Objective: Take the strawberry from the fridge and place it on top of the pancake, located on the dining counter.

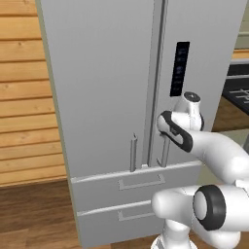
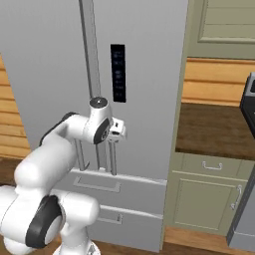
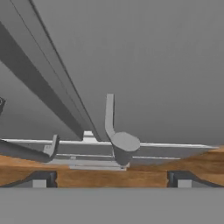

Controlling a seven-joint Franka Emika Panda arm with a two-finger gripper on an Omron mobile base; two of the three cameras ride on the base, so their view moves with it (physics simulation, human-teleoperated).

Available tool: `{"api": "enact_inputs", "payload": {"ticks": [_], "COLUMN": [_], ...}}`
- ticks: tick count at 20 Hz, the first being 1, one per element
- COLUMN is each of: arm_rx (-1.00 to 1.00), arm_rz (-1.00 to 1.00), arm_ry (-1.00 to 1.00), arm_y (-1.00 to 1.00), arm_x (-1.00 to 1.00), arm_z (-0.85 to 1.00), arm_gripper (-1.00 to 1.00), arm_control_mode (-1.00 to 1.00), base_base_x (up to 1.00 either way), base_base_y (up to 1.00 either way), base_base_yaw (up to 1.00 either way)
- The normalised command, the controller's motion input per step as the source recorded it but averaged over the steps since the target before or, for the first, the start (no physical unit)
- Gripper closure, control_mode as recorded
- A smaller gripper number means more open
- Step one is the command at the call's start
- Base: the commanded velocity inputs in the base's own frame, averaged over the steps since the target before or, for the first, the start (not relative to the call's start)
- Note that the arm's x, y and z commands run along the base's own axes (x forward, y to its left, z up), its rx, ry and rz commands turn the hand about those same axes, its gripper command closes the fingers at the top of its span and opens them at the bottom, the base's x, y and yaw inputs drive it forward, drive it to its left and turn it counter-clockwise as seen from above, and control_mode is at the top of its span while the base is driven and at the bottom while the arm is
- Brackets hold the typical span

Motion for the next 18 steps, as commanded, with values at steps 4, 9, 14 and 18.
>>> {"api": "enact_inputs", "payload": {"ticks": [4, 9, 14, 18], "arm_rx": [-0.04, -0.04, -0.01, 0.00], "arm_rz": [0.00, 0.00, 0.00, 0.00], "arm_ry": [0.00, 0.00, -0.01, -0.05], "arm_y": [-0.05, 0.00, 0.00, -0.01], "arm_x": [0.33, 0.25, 0.32, 0.21], "arm_z": [-0.36, -0.32, -0.24, -0.21], "arm_gripper": [-1.00, -1.00, -1.00, -1.00], "arm_control_mode": [-1.00, -1.00, -1.00, -1.00], "base_base_x": [0.00, 0.00, 0.00, 0.00], "base_base_y": [0.00, 0.00, 0.00, 0.00], "base_base_yaw": [0.00, 0.00, 0.00, 0.00]}}
